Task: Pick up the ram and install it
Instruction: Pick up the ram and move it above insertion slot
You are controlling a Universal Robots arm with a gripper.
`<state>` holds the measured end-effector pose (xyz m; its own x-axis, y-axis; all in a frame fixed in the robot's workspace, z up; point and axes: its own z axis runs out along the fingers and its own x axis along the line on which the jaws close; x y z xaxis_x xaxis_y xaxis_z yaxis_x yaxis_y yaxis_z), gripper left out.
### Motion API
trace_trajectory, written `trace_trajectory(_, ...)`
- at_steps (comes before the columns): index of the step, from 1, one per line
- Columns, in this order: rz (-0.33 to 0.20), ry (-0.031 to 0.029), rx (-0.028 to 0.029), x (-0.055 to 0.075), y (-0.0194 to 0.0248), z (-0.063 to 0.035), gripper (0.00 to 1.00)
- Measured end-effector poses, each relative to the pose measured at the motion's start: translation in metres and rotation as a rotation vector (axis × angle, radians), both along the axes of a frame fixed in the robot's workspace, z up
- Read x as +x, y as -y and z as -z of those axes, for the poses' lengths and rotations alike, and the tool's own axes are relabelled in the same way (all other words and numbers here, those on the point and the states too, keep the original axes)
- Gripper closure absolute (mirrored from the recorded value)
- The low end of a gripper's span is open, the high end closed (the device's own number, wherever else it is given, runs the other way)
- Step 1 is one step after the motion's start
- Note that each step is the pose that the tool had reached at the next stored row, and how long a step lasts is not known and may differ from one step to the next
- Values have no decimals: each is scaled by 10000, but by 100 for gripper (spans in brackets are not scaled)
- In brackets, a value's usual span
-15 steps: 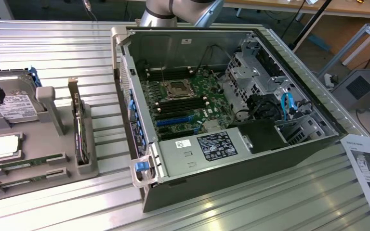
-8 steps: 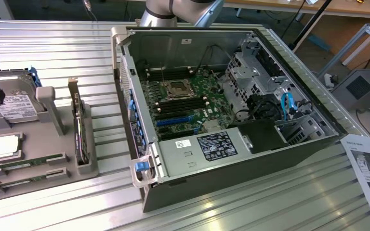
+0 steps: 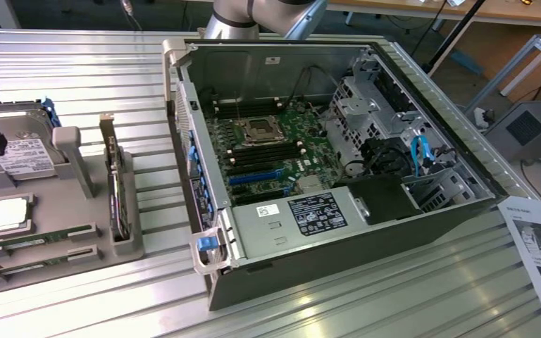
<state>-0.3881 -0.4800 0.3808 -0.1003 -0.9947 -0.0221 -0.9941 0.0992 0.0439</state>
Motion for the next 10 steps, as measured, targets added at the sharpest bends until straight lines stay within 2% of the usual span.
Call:
trace_trajectory(5, 0, -1, 0, 0, 40, 0, 89)
trace_trajectory(10, 0, 0, 0, 0, 42, 0, 89)
